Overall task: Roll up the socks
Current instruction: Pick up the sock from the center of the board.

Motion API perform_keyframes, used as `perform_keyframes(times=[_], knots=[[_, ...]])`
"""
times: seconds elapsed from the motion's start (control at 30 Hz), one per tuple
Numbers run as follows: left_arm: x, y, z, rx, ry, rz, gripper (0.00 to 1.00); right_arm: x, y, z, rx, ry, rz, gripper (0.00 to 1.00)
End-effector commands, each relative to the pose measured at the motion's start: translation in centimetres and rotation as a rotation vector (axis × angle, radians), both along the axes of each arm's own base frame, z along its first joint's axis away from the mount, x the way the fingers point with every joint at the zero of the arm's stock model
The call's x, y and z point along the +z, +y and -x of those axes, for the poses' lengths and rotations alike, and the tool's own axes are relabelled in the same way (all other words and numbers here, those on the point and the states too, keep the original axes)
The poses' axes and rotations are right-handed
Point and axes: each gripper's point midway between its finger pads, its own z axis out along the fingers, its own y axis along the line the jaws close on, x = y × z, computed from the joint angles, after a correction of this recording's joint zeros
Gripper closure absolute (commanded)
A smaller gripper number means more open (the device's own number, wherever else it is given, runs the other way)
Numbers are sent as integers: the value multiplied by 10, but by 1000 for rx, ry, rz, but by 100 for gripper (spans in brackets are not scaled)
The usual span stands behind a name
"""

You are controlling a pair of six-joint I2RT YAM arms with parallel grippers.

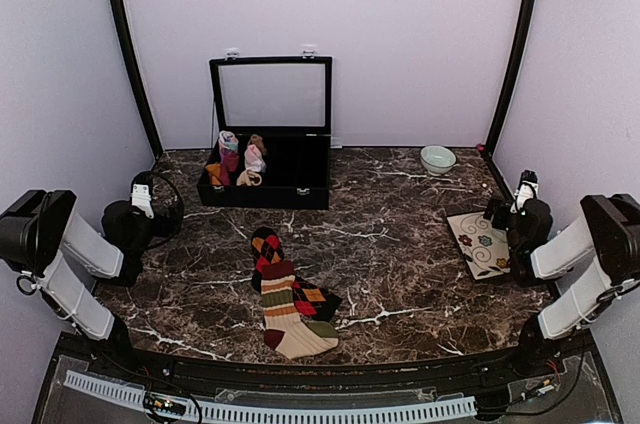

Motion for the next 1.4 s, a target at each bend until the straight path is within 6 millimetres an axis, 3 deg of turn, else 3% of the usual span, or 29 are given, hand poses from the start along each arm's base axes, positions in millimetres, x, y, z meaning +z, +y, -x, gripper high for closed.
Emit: perform_keyframes(times=[0.0,0.23,0.3,0.4,0.53,0.57,0.67,0.73,0.87,0.97,1.03,1.2,1.37], knots=[[8,0,-4,-8,-28,-3,1,30,-32,-4,-202,-11,-52,1],[9,0,-3,-7,-31,-3,1,47,-16,18,-93,-126,-31,1],[9,1,-3,-3,-32,-1,1,58,-3,14,-19,-126,-34,1],[13,-8,-8,-65,-19,-6,1,91,19,4,100,-146,-57,1],[35,-9,-35,-81,120,-18,1,125,51,-17,273,-65,-129,1],[41,-12,-41,-111,164,-46,1,126,53,-21,278,-28,-166,1],[42,-25,-43,-209,349,-74,1,127,31,-28,151,-10,-421,1],[48,-34,-39,-282,408,-92,1,127,42,-31,206,40,-488,1],[43,-46,-18,-393,445,-148,1,136,104,-29,526,52,-565,1],[41,-67,5,-550,496,-136,1,125,149,-27,526,196,-429,2],[45,-90,28,-708,528,-96,1,115,192,-15,588,255,-338,8],[48,-151,80,-998,581,-116,1,52,299,37,745,460,-150,19],[37,-195,106,-1142,615,-146,1,-11,371,87,854,607,-16,28]])
